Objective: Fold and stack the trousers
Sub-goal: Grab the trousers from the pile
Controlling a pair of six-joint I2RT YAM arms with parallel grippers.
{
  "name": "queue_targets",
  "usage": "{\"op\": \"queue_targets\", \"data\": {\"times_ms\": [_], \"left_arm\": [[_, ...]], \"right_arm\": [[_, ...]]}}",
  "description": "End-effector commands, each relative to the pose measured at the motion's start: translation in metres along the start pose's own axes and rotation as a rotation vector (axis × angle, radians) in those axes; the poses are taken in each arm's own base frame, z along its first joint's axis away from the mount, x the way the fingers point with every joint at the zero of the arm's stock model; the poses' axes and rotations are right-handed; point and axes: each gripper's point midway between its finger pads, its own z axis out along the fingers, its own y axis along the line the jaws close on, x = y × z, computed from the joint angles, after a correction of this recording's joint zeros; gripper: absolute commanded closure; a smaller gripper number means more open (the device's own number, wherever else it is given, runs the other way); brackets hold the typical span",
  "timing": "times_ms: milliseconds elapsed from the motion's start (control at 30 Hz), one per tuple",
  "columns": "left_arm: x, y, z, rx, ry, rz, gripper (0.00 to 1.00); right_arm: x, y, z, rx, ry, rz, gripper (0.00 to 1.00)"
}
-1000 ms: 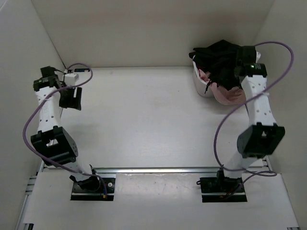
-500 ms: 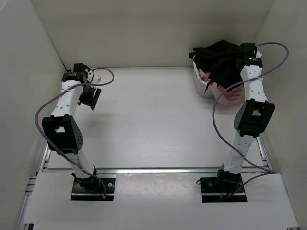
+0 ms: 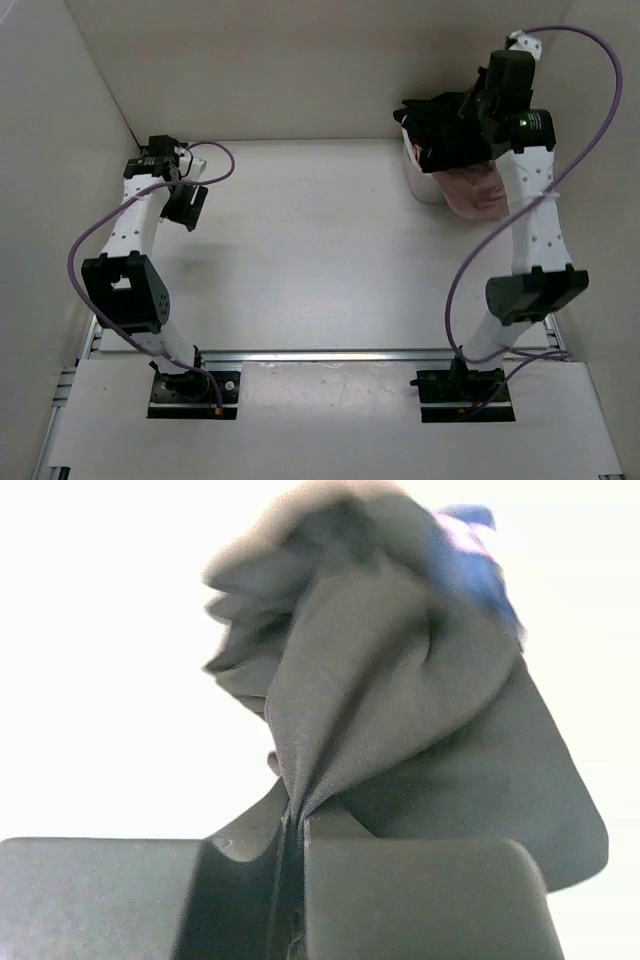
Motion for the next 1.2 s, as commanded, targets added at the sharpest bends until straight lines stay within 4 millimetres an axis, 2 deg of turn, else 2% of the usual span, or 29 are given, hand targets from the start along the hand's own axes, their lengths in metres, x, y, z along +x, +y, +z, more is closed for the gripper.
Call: {"op": "queue_targets", "data": {"times_ms": [0,33,67,100,167,200,233,267,333,367,400,433,467,500,533,633,700,767,800,833,867,900,967,1000,1033,1067,1100,1133,1167], "left_arm": [[-0.007,0.000,-0.040,-0.005,-0.137,-0.024,0.17],[-0.010,-0.001,-0.045,-0.003,-0.163,-0.037,0.17],[-0.004,-0.003,-0.048,-0.004,-0.166,-0.037,0.17],[-0.001,-0.004,-0.050,-0.004,-0.169,-0.049,0.17],[0.002,-0.003,-0.057,-0.007,-0.196,-0.072,0.15],[0.001,-0.005,-0.061,-0.001,-0.211,-0.081,0.15],[0.003,-0.001,-0.065,-0.010,-0.220,-0.092,0.15],[0.003,-0.001,-0.068,0.009,-0.238,-0.102,0.14],[0.003,0.005,-0.076,0.001,-0.265,-0.119,0.14],[0.001,0.007,-0.079,-0.011,-0.270,-0.121,0.14],[-0.003,0.012,-0.084,-0.028,-0.284,-0.123,0.13],[-0.005,0.014,-0.087,-0.033,-0.293,-0.115,0.13],[-0.006,0.017,-0.090,-0.048,-0.298,-0.118,0.13],[-0.009,0.022,-0.096,-0.067,-0.312,-0.112,0.13],[-0.011,0.023,-0.099,-0.071,-0.321,-0.113,0.13],[-0.017,0.030,-0.101,-0.096,-0.323,-0.108,0.12],[-0.020,0.031,-0.097,-0.093,-0.315,-0.107,0.12],[-0.023,0.035,-0.095,-0.105,-0.308,-0.100,0.12],[-0.023,0.034,-0.091,-0.100,-0.295,-0.099,0.12],[-0.025,0.035,-0.088,-0.098,-0.291,-0.098,0.12],[-0.025,0.035,-0.088,-0.099,-0.291,-0.089,0.12],[-0.025,0.035,-0.084,-0.095,-0.279,-0.088,0.12],[-0.016,0.026,-0.071,-0.074,-0.238,-0.066,0.12],[-0.011,0.023,-0.064,-0.065,-0.215,-0.052,0.12],[0.000,0.013,-0.051,-0.042,-0.172,-0.027,0.13],[0.002,0.006,-0.045,-0.031,-0.160,-0.014,0.13],[0.006,0.000,-0.038,-0.020,-0.145,-0.004,0.13],[0.009,-0.014,-0.029,0.020,-0.124,0.029,0.14],[0.020,-0.024,-0.018,0.041,-0.087,0.046,0.14]], "right_arm": [[-0.093,0.058,-0.124,-0.225,-0.354,-0.076,1.00],[-0.100,0.073,-0.147,-0.289,-0.399,-0.110,1.00],[-0.101,0.107,-0.176,-0.406,-0.443,-0.123,1.00],[-0.107,0.119,-0.206,-0.491,-0.489,-0.126,1.00],[-0.096,0.165,-0.259,-0.721,-0.516,-0.150,1.00],[-0.103,0.176,-0.286,-0.804,-0.564,-0.133,1.00],[-0.103,0.186,-0.303,-0.872,-0.563,-0.096,1.00],[-0.094,0.203,-0.324,-0.959,-0.550,-0.088,1.00],[-0.092,0.216,-0.346,-1.047,-0.553,-0.047,1.00],[-0.083,0.226,-0.356,-1.103,-0.513,-0.015,1.00],[-0.082,0.232,-0.365,-1.150,-0.511,0.005,1.00],[-0.070,0.245,-0.374,-1.226,-0.462,0.018,1.00],[-0.069,0.248,-0.384,-1.273,-0.454,0.028,1.00],[-0.067,0.254,-0.385,-1.301,-0.445,0.032,1.00],[-0.068,0.257,-0.403,-1.359,-0.450,0.050,1.00],[-0.061,0.271,-0.414,-1.460,-0.415,0.049,1.00],[-0.048,0.277,-0.390,-1.401,-0.349,0.050,1.00],[-0.036,0.272,-0.366,-1.363,-0.285,0.049,1.00],[-0.008,0.275,-0.337,-1.325,-0.172,0.053,1.00],[-0.009,0.260,-0.315,-1.266,-0.148,0.075,1.00],[0.009,0.249,-0.289,-1.191,-0.066,0.085,1.00],[0.035,0.228,-0.237,-1.047,0.038,0.126,1.00],[0.073,0.184,-0.198,-0.874,0.189,0.154,1.00],[0.083,0.152,-0.167,-0.772,0.234,0.180,1.00],[0.123,0.126,-0.141,-0.686,0.335,0.150,1.00],[0.155,0.097,-0.130,-0.595,0.450,0.127,0.87],[0.171,0.064,-0.110,-0.486,0.498,0.125,0.28],[0.202,0.042,-0.096,-0.430,0.582,0.056,0.11],[0.220,0.023,-0.094,-0.359,0.645,0.036,0.01]]}}
